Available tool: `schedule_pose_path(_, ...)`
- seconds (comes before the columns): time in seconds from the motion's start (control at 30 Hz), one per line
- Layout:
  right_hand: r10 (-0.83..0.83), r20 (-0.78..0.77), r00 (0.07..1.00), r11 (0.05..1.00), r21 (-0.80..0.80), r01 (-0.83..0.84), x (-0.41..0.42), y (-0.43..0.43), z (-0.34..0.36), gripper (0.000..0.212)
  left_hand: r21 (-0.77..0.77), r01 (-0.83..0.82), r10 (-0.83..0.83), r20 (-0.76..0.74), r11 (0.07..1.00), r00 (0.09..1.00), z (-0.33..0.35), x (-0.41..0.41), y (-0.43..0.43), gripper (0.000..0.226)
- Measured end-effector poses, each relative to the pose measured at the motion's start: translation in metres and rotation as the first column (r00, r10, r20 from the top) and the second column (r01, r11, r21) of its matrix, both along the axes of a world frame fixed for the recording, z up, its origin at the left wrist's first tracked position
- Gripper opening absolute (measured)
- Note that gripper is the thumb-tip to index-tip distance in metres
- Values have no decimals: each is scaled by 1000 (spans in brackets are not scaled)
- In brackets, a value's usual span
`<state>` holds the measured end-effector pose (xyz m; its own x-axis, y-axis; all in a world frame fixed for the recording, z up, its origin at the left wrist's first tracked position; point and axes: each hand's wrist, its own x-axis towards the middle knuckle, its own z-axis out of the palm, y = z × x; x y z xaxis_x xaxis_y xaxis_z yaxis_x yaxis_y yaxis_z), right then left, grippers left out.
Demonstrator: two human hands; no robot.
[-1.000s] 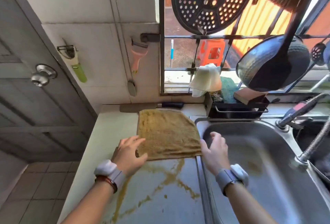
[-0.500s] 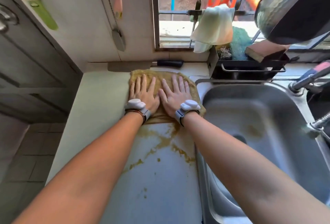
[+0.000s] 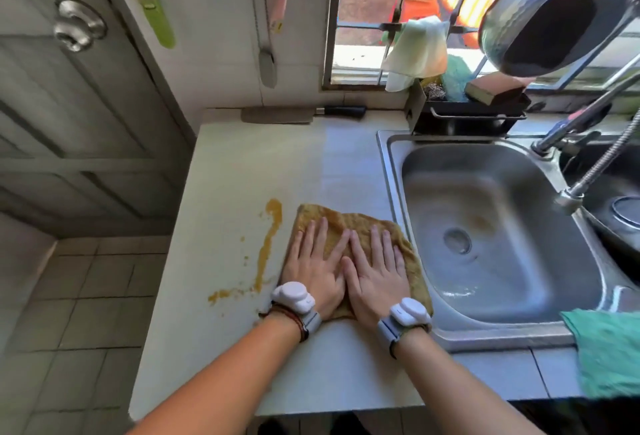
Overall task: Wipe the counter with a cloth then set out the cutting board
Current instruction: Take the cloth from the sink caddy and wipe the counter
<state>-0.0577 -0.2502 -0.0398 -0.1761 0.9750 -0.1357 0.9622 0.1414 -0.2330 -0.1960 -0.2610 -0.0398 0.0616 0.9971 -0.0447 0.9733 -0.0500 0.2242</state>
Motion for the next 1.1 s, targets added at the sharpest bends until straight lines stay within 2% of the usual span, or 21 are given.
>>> schedule_pose_path(0.17, -99, 68, 993, 995, 28, 97, 3, -81, -2, 62, 44, 45, -48, 60, 998, 997, -10, 8, -75, 60)
schedule_pose_path(0.33, -174, 92, 980, 984, 37, 172, -31, -101, -2, 67, -7, 34, -34, 51, 999, 998, -7, -27, -103, 56)
schedule_pose_path(0.43, -87, 59, 994, 996, 26, 86, -69, -104, -3, 69, -9, -68, 68, 18, 998, 998, -6, -71, -114, 59)
schedule_pose_path(0.6, 159, -26, 987, 987, 8, -159, -154, -115, -1, 69, 4, -262, 262, -23, 965, 965, -10, -150, -145, 62)
schedule_pose_path(0.77, 350, -66, 934, 937, 21, -350, -167, -119, 1, 70, -2, -272, 272, -13, 962, 962, -10, -159, -155, 62)
schedule_pose_path(0.9, 559, -59, 827, 829, 50, -556, -141, -79, 2, 66, -3, -258, 258, -50, 966, 965, -12, -161, -139, 64)
schedule_pose_path(0.97, 555, -69, 829, 832, 42, -553, -145, -45, 0, 64, 7, -255, 255, -67, 967, 965, -15, -165, -105, 66)
schedule_pose_path(1.1, 452, -95, 887, 891, 96, -443, -175, 23, 2, 59, 31, -290, 292, -95, 956, 952, -10, -180, -20, 63)
